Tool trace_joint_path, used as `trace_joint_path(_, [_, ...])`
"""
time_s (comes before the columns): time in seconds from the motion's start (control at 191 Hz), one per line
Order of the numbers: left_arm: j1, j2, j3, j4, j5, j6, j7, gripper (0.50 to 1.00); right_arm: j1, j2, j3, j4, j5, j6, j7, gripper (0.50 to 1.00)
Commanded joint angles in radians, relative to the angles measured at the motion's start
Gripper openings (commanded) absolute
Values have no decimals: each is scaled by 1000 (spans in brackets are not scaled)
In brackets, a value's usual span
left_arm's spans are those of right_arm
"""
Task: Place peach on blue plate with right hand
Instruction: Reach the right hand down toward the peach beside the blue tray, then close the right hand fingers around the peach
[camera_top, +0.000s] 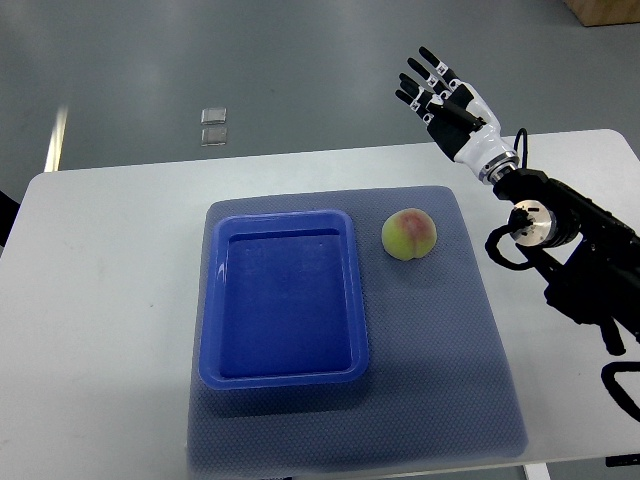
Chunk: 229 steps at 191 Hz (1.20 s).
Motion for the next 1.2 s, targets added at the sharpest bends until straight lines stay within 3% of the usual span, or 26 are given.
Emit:
trace_joint_path(0.0, [0,0,0,0,0,0,0,1000,80,-63,-148,1,-139,12,-1,930])
trace_joint_path(0.047, [0,0,0,0,0,0,0,1000,80,-63,-148,1,-139,12,-1,930])
trace_joint_path(0.052, [0,0,0,0,0,0,0,1000,128,-97,-239,12,-244,27,-12,930])
trace_joint_path(0.126, [0,0,0,0,1,-1,0,1000,199,-151,-372,32,-410,67,-23,930])
trace_joint_path(0.178, [0,0,0,0,1,-1,0,1000,199,-151,-372,32,-410,68,-23,930])
trace_joint_path(0.183, [0,0,0,-2,1,-1,0,1000,248,-175,-451,46,-505,104,-24,930])
trace_joint_path(0.246, [0,0,0,0,1,-1,0,1000,302,-191,-544,69,-596,144,-29,930])
trace_joint_path(0.319, [0,0,0,0,1,-1,0,1000,320,-194,-573,81,-619,153,-32,930])
trace_joint_path(0.325, [0,0,-2,0,0,-1,0,1000,369,-204,-652,107,-654,169,-38,930])
trace_joint_path(0.455, [-2,0,-2,0,1,-1,0,1000,472,-202,-822,121,-674,190,-67,930])
trace_joint_path(0.618, [0,0,-2,0,0,-1,0,1000,494,-171,-909,113,-723,173,-169,930])
trace_joint_path(1.194, [0,0,-2,1,-2,-1,0,1000,419,-163,-980,93,-786,58,-163,919])
